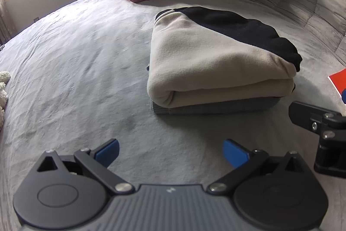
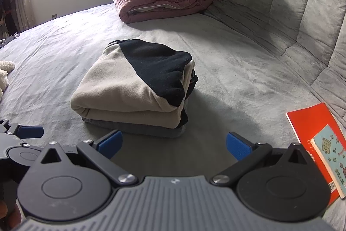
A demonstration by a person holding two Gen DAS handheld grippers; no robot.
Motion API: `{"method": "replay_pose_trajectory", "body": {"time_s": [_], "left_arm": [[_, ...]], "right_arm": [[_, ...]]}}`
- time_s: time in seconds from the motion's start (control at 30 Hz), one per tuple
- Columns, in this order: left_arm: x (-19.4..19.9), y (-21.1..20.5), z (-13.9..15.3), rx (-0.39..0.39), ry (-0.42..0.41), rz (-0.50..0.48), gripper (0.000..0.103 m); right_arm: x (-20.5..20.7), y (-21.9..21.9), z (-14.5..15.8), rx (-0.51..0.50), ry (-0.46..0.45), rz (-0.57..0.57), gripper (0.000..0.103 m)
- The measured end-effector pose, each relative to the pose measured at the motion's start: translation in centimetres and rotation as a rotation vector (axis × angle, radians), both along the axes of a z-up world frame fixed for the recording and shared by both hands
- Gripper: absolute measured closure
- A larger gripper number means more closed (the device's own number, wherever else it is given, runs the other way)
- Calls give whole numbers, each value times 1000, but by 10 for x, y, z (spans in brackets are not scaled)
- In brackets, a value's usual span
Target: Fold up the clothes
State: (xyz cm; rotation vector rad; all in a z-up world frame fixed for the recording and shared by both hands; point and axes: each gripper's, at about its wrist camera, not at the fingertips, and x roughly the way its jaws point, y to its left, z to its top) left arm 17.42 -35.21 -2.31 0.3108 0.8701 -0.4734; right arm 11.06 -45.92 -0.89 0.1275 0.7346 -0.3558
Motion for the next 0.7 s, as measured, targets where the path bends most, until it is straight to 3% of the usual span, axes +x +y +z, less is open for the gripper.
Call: {"method": "replay_pose_trajectory", "body": {"time_s": [0.3,0.4,0.53,0.7], "left_arm": [[2,4,4,-6,24,-10,1],[-4,12,16,14,-5,22,1],[-28,33,42,28,-4,39,1],[-72,65,85,21,-15,28,1]], "right_arm": [[-3,-1,3,-8,-2,-25,0],[-7,2,10,13,19,-8,0],[-28,22,39,-27,38,36,0],[-70,50,86,-52,-3,63,0]]}}
